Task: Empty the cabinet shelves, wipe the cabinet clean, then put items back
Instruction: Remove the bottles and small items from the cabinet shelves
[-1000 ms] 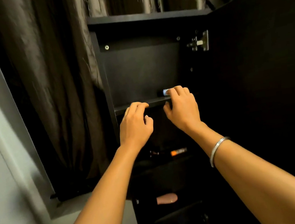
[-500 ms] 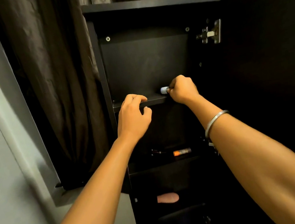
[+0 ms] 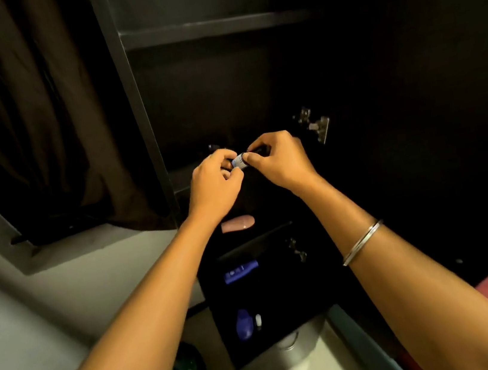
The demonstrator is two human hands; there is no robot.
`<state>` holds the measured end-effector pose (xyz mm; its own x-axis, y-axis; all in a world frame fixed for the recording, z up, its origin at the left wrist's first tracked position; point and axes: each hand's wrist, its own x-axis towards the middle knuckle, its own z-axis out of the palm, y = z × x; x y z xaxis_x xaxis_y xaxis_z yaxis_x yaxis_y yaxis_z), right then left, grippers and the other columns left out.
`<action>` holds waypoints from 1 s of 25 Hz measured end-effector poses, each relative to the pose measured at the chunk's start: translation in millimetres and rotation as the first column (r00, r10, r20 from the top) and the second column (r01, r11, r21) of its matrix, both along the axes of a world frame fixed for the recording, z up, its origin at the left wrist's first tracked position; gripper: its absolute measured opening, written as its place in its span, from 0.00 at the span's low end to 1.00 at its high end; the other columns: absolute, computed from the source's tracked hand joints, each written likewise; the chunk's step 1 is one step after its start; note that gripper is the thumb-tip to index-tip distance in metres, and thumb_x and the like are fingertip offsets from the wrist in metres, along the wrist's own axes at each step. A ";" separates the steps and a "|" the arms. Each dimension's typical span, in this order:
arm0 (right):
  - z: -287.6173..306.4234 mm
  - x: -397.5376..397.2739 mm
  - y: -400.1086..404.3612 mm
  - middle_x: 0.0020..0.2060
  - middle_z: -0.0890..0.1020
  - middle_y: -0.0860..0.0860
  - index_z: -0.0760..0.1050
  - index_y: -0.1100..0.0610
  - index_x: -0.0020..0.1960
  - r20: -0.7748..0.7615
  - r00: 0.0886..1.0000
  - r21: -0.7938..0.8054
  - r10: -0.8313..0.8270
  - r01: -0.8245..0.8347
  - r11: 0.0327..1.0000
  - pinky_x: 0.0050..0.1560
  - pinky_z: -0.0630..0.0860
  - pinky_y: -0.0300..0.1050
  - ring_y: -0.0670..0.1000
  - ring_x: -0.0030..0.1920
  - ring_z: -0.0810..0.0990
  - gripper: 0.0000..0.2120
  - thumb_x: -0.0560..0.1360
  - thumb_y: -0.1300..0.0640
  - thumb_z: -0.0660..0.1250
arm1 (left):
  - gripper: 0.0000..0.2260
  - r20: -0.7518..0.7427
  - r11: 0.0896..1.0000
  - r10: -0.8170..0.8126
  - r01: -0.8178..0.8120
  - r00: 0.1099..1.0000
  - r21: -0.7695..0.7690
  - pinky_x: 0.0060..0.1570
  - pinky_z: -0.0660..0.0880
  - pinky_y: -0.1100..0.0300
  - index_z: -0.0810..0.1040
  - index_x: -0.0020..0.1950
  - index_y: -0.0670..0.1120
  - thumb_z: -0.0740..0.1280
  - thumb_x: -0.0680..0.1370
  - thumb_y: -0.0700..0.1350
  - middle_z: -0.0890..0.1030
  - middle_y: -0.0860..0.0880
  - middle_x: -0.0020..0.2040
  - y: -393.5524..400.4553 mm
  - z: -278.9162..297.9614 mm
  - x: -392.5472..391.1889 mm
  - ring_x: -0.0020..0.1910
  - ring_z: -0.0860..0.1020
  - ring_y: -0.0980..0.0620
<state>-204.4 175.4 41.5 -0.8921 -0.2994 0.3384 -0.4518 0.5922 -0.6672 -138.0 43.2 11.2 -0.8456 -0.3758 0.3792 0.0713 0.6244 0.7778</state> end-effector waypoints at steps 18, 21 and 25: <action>-378.9 7.9 32.3 0.50 0.82 0.59 0.80 0.56 0.54 0.529 0.848 0.460 0.015 -0.301 0.835 0.47 0.80 0.49 0.61 0.51 0.82 0.07 0.76 0.58 0.69 | 0.12 0.547 0.998 -0.001 0.035 0.837 -0.053 0.48 0.76 0.56 0.80 0.61 0.45 0.67 0.78 0.41 0.81 0.45 0.54 -15.1 -271.4 19.9 0.44 0.79 0.48; -419.5 18.5 25.1 0.50 0.82 0.60 0.79 0.58 0.56 0.503 0.855 0.548 0.126 -0.428 0.718 0.48 0.77 0.50 0.62 0.53 0.81 0.08 0.78 0.59 0.65 | 0.13 0.539 0.997 0.023 0.022 0.842 -0.076 0.47 0.75 0.59 0.80 0.62 0.45 0.67 0.78 0.41 0.80 0.46 0.56 -18.0 -288.4 19.3 0.43 0.79 0.51; -446.4 25.7 16.8 0.53 0.82 0.59 0.76 0.57 0.59 0.453 0.870 0.630 0.192 -0.465 0.622 0.50 0.75 0.48 0.61 0.56 0.81 0.10 0.81 0.59 0.60 | 0.13 0.534 0.998 0.032 0.007 0.845 -0.070 0.49 0.80 0.50 0.79 0.62 0.45 0.67 0.78 0.40 0.80 0.45 0.58 -22.9 -297.1 22.1 0.45 0.81 0.48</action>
